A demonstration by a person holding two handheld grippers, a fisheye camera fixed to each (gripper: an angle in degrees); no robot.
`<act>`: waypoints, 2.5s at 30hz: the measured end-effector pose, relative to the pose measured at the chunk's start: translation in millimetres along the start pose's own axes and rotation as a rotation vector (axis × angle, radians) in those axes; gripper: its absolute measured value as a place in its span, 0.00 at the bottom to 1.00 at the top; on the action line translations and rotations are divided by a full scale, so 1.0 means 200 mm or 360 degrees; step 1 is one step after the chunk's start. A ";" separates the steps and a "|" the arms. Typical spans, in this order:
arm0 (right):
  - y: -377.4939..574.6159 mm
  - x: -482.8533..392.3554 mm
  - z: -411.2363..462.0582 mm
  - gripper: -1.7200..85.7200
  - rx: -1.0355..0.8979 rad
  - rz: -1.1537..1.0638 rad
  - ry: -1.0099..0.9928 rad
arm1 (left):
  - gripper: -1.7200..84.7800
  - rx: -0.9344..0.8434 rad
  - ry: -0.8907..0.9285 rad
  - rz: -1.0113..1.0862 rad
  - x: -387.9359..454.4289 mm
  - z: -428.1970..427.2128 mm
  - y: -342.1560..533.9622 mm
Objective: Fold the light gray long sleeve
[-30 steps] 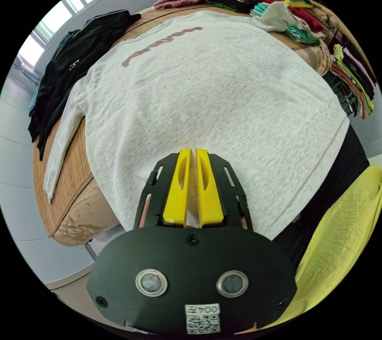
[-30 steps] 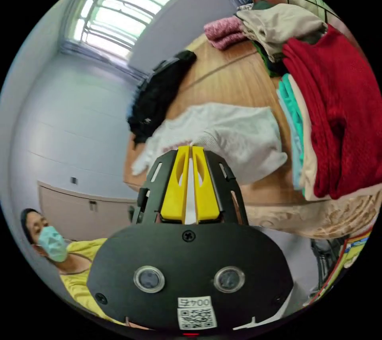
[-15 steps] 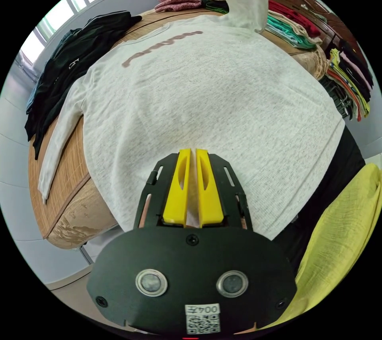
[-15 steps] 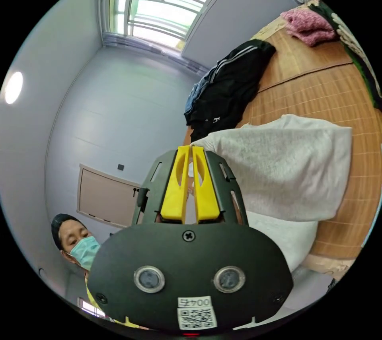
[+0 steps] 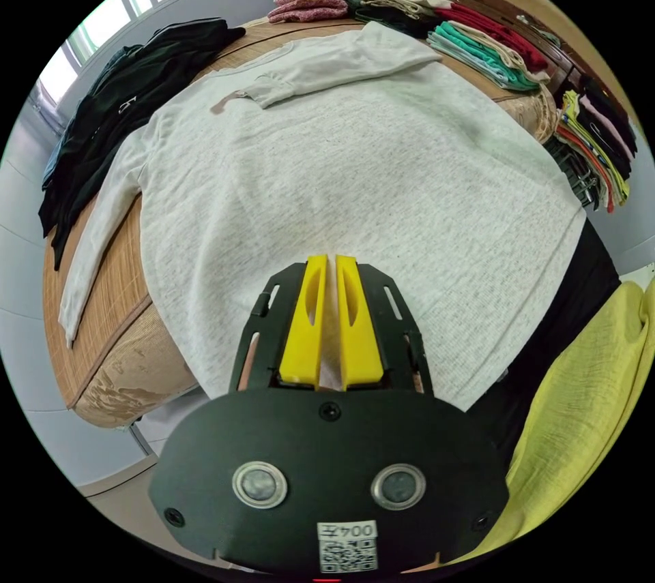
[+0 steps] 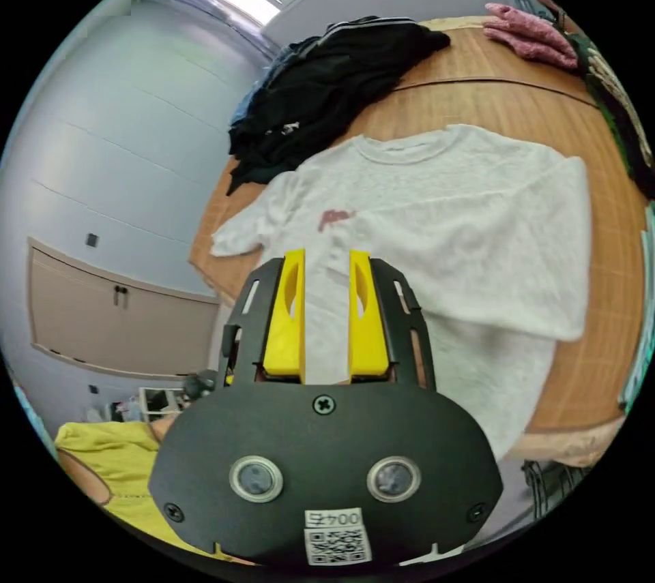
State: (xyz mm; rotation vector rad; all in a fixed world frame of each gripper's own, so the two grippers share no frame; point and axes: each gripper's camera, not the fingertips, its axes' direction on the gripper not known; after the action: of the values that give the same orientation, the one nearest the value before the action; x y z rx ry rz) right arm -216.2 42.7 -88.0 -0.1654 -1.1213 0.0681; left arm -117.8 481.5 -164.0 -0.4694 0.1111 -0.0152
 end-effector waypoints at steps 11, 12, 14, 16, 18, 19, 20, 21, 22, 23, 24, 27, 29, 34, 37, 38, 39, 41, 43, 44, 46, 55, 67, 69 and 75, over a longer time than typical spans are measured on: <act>0.62 0.16 0.40 0.09 -0.0112 0.0189 0.0728 | 0.05 -0.0037 -0.0013 0.0009 -0.09 0.21 0.02; 0.64 0.16 0.41 0.09 -0.0088 0.0223 0.0719 | 0.05 -0.0040 -0.0004 0.0005 -0.11 0.24 0.02; 0.65 0.18 0.42 0.09 -0.0057 0.0275 0.0673 | 0.05 -0.0046 0.0011 -0.0001 -0.15 0.28 0.02; 0.68 0.20 0.43 0.09 -0.0026 0.0297 0.0634 | 0.05 -0.0055 0.0023 -0.0006 -0.18 0.33 0.02; 0.71 0.23 0.43 0.08 -0.0007 0.0327 0.0573 | 0.05 -0.0064 0.0035 -0.0010 -0.21 0.39 0.01; 0.71 0.24 0.42 0.07 -0.0009 0.0331 0.0561 | 0.05 -0.0067 0.0039 -0.0009 -0.22 0.41 0.01; 0.72 0.24 0.41 0.06 -0.0015 0.0343 0.0558 | 0.05 -0.0074 0.0057 -0.0013 -0.25 0.44 0.01; 0.74 0.24 0.37 0.05 0.0045 0.0350 0.0547 | 0.05 -0.0085 0.0094 -0.0024 -0.28 0.47 0.00; 0.74 0.23 0.35 0.04 0.0103 0.0345 0.0537 | 0.05 -0.0091 0.0124 -0.0031 -0.31 0.48 0.00; 0.76 0.22 0.29 0.04 0.0236 0.0328 0.0504 | 0.05 -0.0102 0.0222 -0.0055 -0.37 0.50 -0.02; 0.77 0.22 0.26 0.05 0.0343 0.0321 0.0445 | 0.05 -0.0085 0.0367 -0.0075 -0.44 0.50 -0.05; 0.74 0.30 0.23 0.08 0.0507 0.0359 0.0294 | 0.06 0.0103 0.0510 -0.0177 -0.66 0.43 -0.20; 0.74 0.38 0.27 0.09 0.0565 0.0388 0.0173 | 0.06 0.0188 0.0501 -0.0216 -0.81 0.40 -0.36; 0.82 0.48 0.40 0.10 0.0664 0.0412 0.0105 | 0.10 0.0189 0.0466 -0.0267 -1.16 0.58 -0.90; 0.83 0.50 0.44 0.10 0.0634 0.0390 0.0050 | 0.12 0.0113 0.0487 -0.0247 -1.31 0.79 -1.22; 0.83 0.51 0.45 0.10 0.0619 0.0384 0.0074 | 0.12 0.0086 0.0491 -0.0225 -1.35 0.87 -1.33; 0.83 0.53 0.46 0.10 0.0607 0.0380 0.0068 | 0.13 0.0065 0.0469 -0.0199 -1.38 0.94 -1.43; 0.83 0.57 0.49 0.10 0.0565 0.0402 0.0025 | 0.14 0.0054 0.0401 -0.0135 -1.41 1.02 -1.56; 0.83 0.62 0.51 0.10 0.0540 0.0430 -0.0042 | 0.15 0.0033 0.0357 -0.0058 -1.42 1.09 -1.66; 0.83 0.64 0.52 0.10 0.0532 0.0445 -0.0062 | 0.16 0.0019 0.0343 -0.0003 -1.42 1.14 -1.72; 0.83 0.67 0.54 0.10 0.0516 0.0450 -0.0075 | 0.16 -0.0010 0.0318 0.0080 -1.41 1.22 -1.79; 0.83 0.76 0.59 0.10 0.0459 0.0455 -0.0074 | 0.17 -0.0077 0.0380 0.0146 -1.50 1.43 -1.97; 0.84 0.86 0.60 0.09 0.0441 0.0449 -0.0039 | 0.07 -0.0049 0.0534 0.0083 -1.55 1.36 -2.12; 0.84 0.88 0.61 0.09 0.0436 0.0450 -0.0039 | 0.06 -0.0029 0.0534 0.0074 -1.55 1.24 -2.19; 0.84 0.92 0.60 0.09 0.0431 0.0452 -0.0045 | 0.05 0.0005 0.0492 0.0048 -1.57 0.81 -2.40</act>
State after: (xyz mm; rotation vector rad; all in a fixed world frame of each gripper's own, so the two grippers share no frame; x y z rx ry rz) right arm -239.7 246.2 99.8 -0.0801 -1.0990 0.4742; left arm -406.8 139.0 228.9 -0.4594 0.4217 -0.0585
